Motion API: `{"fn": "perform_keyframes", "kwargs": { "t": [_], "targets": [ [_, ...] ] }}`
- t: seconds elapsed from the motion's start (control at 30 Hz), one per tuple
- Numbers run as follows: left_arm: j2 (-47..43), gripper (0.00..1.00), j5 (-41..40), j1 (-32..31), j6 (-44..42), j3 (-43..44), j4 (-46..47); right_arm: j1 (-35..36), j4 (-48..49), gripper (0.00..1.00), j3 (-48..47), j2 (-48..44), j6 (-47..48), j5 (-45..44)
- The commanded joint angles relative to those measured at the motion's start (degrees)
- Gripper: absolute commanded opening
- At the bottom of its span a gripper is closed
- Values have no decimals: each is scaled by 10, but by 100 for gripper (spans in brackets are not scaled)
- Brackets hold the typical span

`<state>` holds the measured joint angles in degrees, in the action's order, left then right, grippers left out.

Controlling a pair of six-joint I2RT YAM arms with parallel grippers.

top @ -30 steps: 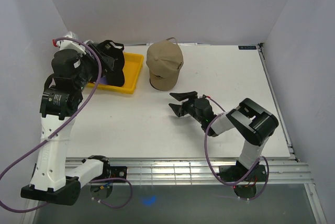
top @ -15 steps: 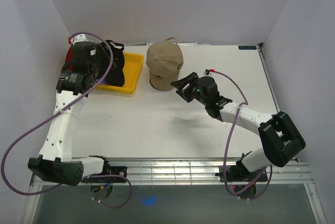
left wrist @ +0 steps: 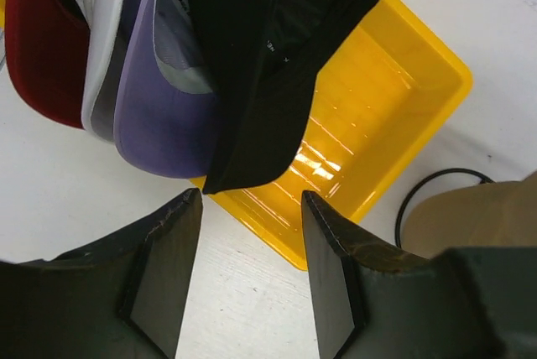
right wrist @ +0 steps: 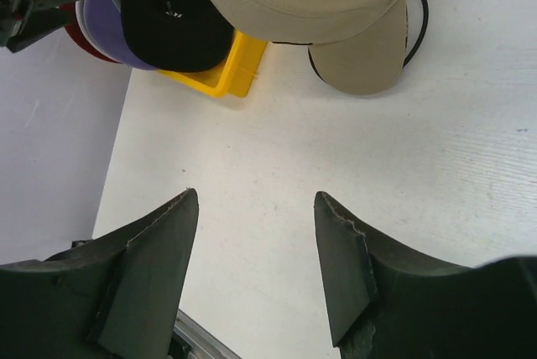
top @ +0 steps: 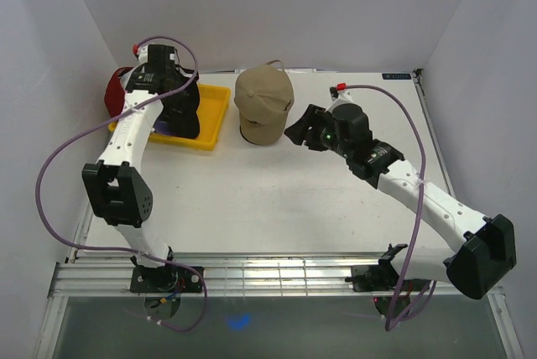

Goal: Stack the hats

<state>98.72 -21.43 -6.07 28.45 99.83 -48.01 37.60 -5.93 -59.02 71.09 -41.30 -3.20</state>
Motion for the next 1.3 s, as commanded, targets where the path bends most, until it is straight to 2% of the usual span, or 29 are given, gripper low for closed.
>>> {"fn": "perform_keyframes", "kwargs": {
  "t": [0.0,0.3,0.5,0.87,0.97,1.0,1.07,1.1,1.13,1.27],
  "targets": [
    [18,62,-38,9,-19,32,-8,0,-57,63,-44,-17,71,4],
    [90,73,-50,26,-54,50,31,2,-80,63,-45,-30,89,24],
    [134,72,-50,31,-64,72,30,2,-90,62,-42,-36,95,20],
    [169,48,-41,40,-70,85,40,3,-98,61,-47,-31,102,21],
    [172,31,-36,41,-74,94,39,4,-101,61,-51,-27,109,21],
    [171,21,-35,42,-75,94,39,5,-101,61,-56,-24,111,20],
    [167,11,-28,45,-76,95,40,7,-103,61,-62,-17,119,21],
    [163,3,-26,46,-77,96,39,8,-104,61,-70,-15,121,21],
    [161,0,-24,46,-78,96,39,8,-108,61,-74,-8,124,20],
    [144,0,-14,47,-85,110,31,12,-116,60,-104,8,136,22]
  ]
}}
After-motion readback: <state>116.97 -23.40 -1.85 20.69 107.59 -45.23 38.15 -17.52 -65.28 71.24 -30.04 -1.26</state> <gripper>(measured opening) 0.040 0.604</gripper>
